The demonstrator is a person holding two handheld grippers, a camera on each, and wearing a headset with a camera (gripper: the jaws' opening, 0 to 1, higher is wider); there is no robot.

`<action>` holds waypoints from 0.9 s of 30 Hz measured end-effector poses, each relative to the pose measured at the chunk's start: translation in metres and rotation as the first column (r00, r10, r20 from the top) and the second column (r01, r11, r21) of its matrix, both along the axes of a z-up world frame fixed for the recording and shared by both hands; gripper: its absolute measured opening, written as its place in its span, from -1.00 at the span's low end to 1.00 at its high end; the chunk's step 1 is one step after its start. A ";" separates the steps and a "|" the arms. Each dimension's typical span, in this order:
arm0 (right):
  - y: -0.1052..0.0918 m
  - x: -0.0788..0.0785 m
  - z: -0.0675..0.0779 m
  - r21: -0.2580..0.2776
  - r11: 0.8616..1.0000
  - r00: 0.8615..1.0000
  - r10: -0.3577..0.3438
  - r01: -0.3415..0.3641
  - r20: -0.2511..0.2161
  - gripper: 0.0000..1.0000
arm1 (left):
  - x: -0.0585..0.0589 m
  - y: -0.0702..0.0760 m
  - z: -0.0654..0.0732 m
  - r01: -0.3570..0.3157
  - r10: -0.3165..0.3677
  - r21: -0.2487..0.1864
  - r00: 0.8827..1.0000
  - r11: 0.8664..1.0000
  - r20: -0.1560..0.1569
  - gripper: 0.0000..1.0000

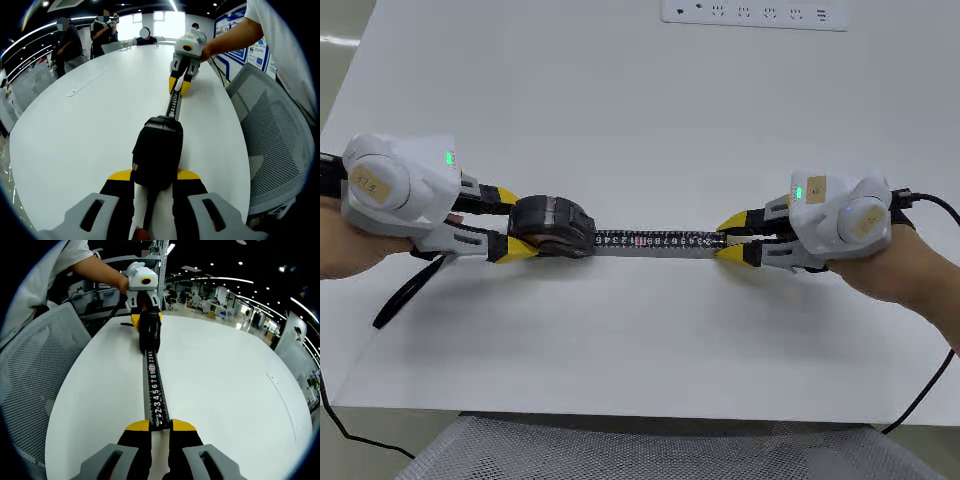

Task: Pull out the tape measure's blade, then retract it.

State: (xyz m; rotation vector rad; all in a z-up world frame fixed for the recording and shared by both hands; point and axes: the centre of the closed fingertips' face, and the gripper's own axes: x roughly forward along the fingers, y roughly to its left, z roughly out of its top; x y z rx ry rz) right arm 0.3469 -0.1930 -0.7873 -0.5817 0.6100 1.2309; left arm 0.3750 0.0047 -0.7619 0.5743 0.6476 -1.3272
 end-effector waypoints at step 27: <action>-0.029 -0.007 0.001 -0.031 0.999 1.000 -0.016 0.016 -0.006 -0.85 | -0.001 0.000 0.000 -0.001 0.001 0.002 1.000 1.000 0.000 -0.54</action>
